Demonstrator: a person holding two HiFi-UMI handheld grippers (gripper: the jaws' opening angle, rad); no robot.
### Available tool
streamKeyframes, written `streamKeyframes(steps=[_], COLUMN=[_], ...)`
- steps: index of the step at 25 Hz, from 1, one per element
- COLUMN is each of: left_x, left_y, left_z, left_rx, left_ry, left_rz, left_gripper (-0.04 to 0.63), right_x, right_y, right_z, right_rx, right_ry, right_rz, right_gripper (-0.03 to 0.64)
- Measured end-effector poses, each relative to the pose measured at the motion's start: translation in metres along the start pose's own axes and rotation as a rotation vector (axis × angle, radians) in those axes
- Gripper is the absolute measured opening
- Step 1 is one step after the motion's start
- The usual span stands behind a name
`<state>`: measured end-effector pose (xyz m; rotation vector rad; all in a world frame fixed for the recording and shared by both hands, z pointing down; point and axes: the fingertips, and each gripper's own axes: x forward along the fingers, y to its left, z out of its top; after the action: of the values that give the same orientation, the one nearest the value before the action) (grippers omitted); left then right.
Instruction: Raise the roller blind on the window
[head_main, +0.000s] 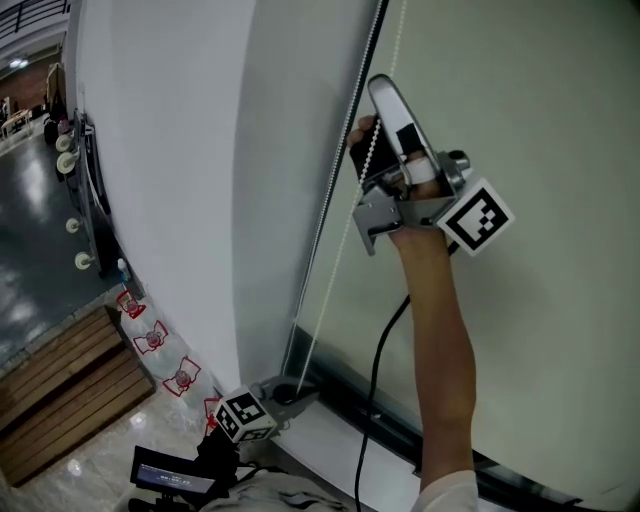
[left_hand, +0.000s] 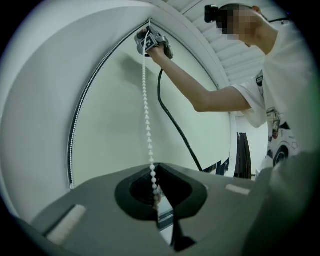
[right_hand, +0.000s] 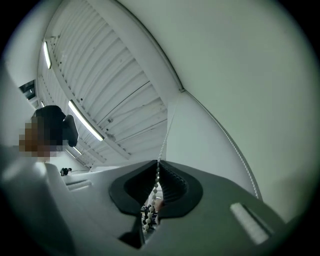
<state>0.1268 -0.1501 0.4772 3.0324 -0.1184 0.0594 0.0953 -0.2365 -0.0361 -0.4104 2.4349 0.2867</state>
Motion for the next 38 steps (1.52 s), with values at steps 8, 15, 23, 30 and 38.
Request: streamKeyframes(steps=[8,15,23,30,38], left_x=[0.0,-0.001,-0.002,-0.004,-0.008], left_y=[0.0,0.0,-0.002,0.0,0.002], left_z=[-0.002,-0.005,-0.007,-0.009,-0.006], left_rx=[-0.01,-0.011,-0.031,-0.038,-0.049], left_ry=[0.002,0.0,0.002,0.012,0.014], left_rz=[0.001,0.003,0.006,0.013,0.017], left_gripper=[-0.002,-0.002,-0.002,-0.002,-0.002], right_x=[-0.01,-0.028,-0.081,-0.137,-0.179], right_y=[0.001,0.005,0.014,0.021,0.039], right_z=[0.0,-0.031,-0.1,-0.166,-0.219], right_rx=[0.064,0.098,0.075,0.121,0.181], right_ry=[-0.059,-0.048,0.052,0.148,0.217], right_rz=[0.01,-0.004,-0.088,-0.175,-0.22], right_gripper=[0.011,0.011,0.011,0.011,0.011])
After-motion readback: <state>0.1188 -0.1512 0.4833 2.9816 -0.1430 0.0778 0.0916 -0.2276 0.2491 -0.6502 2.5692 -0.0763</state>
